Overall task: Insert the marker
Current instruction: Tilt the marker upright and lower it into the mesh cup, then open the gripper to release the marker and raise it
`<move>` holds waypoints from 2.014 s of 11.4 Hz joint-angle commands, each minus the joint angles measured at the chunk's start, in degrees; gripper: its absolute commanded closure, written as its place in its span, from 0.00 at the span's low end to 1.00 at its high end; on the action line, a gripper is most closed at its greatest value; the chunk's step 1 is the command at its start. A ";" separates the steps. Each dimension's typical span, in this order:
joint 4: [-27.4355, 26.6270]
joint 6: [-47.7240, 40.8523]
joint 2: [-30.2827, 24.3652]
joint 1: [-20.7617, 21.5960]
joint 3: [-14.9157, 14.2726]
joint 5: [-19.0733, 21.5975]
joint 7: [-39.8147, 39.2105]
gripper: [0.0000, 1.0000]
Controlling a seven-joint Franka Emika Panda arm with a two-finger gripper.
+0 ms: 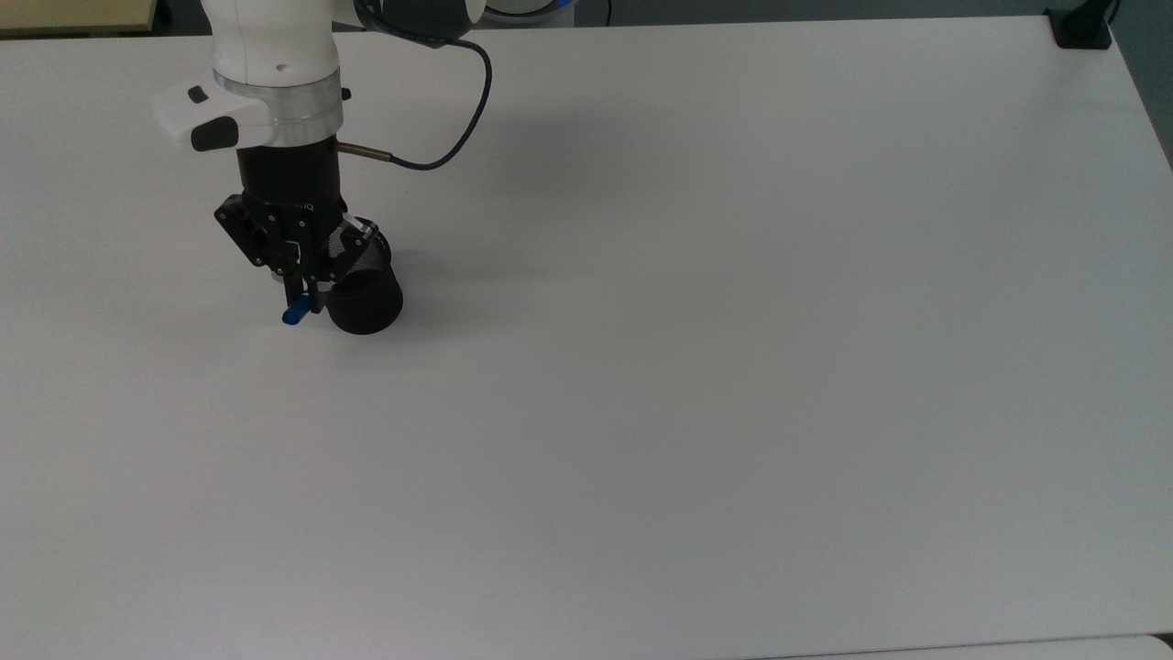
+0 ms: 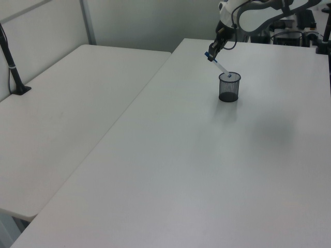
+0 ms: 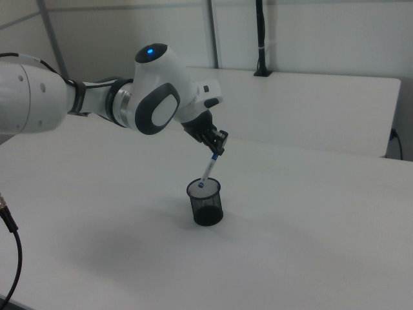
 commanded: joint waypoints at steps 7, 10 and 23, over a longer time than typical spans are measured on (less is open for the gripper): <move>-5.80 5.06 -0.70 0.41 -0.65 0.06 -1.20 0.85; -7.91 4.19 -3.34 0.24 -0.73 0.15 -1.64 0.38; 1.93 -46.61 -20.65 5.07 -0.03 0.68 0.55 0.00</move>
